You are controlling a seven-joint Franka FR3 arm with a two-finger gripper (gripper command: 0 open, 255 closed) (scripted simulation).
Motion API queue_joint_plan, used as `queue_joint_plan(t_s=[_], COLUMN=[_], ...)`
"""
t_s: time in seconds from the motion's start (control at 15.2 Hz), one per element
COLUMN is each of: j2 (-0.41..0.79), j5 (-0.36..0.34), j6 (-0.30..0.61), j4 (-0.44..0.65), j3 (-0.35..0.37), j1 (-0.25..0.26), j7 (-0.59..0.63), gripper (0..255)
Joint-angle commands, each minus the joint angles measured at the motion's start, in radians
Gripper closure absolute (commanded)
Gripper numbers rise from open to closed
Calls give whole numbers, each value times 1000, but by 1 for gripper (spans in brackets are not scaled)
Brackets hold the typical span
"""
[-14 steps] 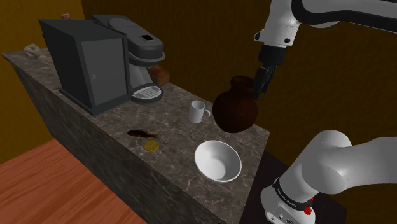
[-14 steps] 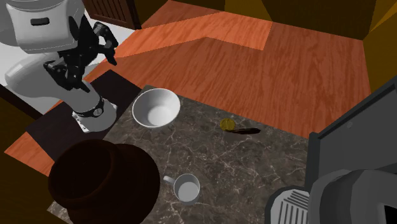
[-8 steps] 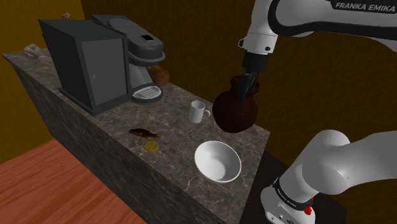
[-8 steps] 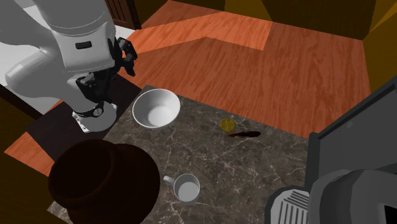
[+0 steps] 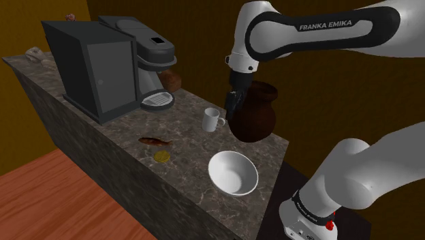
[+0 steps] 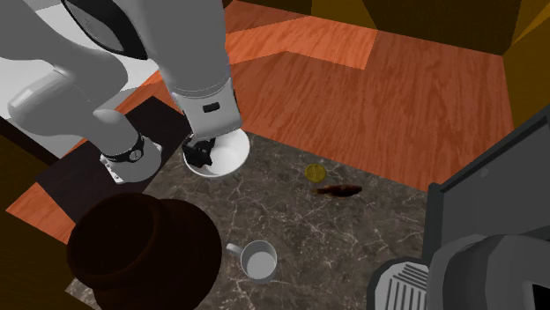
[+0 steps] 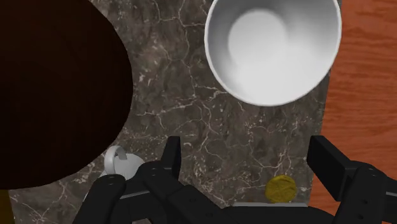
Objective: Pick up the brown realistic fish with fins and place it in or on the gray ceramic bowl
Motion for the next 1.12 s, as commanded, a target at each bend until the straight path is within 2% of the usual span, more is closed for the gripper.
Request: queue_joint_plan(t_s=[0.0,0.53,1.06], j2=[74,358,649], j5=[3,-13,-68], j6=[50,223,326], j4=[32,163,369], j3=[15,66,102], j1=[10,45,90], j7=[-3,-11,-1], gripper=[0,0,0])
